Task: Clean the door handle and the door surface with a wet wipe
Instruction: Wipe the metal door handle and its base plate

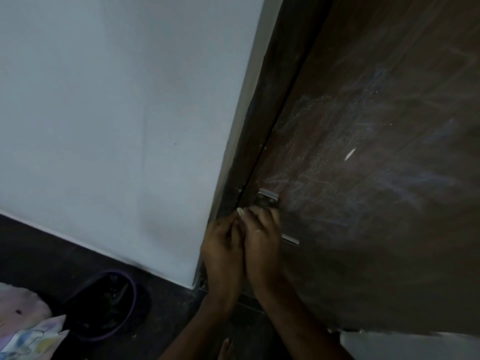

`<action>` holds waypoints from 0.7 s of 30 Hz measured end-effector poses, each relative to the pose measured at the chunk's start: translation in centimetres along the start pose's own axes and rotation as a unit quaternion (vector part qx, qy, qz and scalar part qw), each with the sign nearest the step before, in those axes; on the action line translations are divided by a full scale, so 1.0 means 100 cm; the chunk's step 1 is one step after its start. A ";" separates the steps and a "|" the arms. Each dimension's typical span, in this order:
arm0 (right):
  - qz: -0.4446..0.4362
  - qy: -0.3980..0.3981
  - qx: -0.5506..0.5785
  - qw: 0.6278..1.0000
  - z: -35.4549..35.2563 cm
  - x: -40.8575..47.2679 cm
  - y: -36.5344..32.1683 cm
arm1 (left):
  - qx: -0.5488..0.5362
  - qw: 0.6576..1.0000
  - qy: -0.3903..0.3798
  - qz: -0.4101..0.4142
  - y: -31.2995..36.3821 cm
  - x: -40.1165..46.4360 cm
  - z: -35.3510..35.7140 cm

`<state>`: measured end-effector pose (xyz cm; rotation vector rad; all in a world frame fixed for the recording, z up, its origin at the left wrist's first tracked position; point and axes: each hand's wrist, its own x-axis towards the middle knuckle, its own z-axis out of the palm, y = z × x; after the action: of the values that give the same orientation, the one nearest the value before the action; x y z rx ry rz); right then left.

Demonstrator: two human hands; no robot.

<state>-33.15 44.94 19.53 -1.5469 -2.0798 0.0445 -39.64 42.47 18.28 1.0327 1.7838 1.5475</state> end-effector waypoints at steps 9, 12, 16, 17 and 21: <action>0.034 0.051 0.000 0.998 0.005 0.001 0.006 | -0.039 0.999 -0.023 -0.015 -0.004 0.006 0.001; -0.017 -0.001 -0.070 0.997 0.010 0.000 0.004 | -0.056 0.998 -0.013 -0.024 -0.008 0.008 -0.001; 0.040 0.009 -0.135 0.990 -0.002 -0.002 0.014 | -0.066 0.997 -0.029 -0.024 -0.008 0.005 -0.003; 0.054 0.008 -0.140 0.989 -0.004 0.001 0.010 | -0.072 0.997 -0.029 -0.025 -0.006 0.004 -0.003; -0.016 -0.056 -0.171 0.984 -0.001 0.012 -0.005 | -0.101 0.993 -0.028 -0.047 -0.001 0.002 -0.001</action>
<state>-33.79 45.85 20.25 -1.7420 -2.2922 -0.2556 -39.87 42.55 18.20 0.8727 1.5790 1.5873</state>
